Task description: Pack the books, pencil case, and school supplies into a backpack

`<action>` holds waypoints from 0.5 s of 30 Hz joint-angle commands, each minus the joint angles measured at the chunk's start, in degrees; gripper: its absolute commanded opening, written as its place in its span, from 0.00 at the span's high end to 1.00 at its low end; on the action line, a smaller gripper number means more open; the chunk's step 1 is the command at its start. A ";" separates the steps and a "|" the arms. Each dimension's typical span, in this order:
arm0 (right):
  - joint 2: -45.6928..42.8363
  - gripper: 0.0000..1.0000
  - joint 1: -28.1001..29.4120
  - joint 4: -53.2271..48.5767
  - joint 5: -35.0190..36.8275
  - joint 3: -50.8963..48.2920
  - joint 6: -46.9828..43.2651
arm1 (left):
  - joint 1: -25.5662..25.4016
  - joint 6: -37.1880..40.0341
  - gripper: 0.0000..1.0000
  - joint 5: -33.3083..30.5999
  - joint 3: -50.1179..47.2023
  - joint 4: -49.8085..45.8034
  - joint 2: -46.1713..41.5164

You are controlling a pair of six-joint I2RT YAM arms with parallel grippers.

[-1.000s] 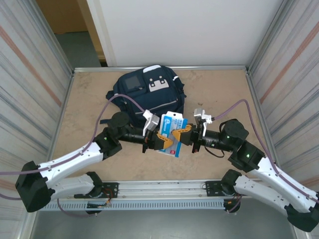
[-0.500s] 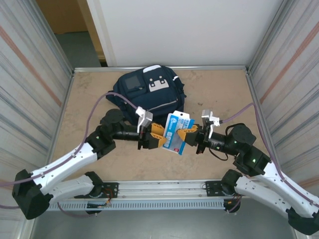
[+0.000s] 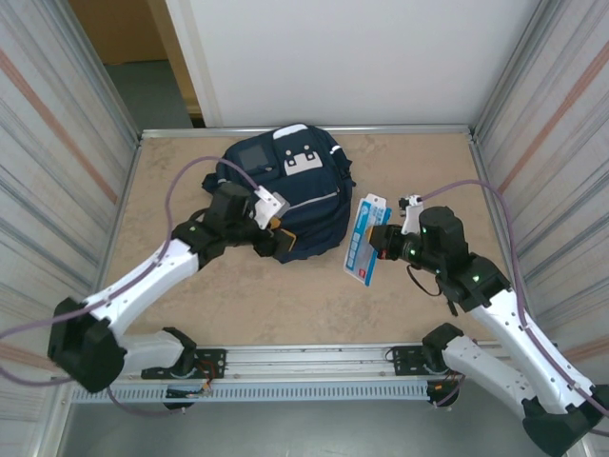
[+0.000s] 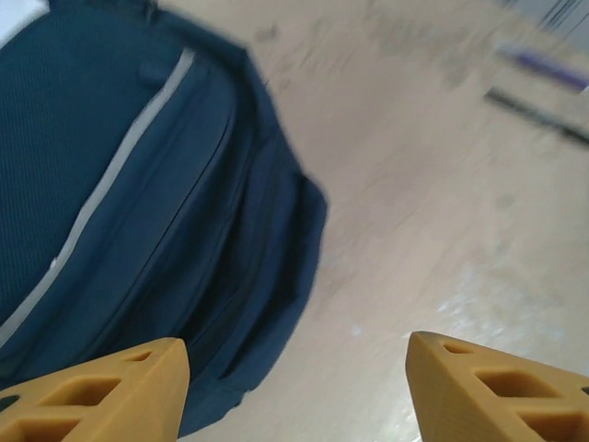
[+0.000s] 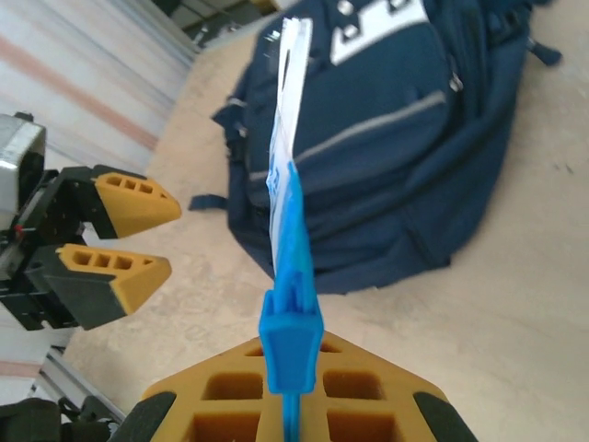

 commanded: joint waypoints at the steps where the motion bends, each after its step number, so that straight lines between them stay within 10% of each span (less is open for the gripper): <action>1: 0.14 1.00 -1.34 -4.54 -1.86 0.53 3.75 | 0.23 6.29 0.35 -6.34 4.64 -4.20 5.76; 15: 0.85 1.00 -2.76 -5.41 -4.20 0.93 3.38 | -0.27 17.61 0.30 -12.70 22.69 -11.08 30.89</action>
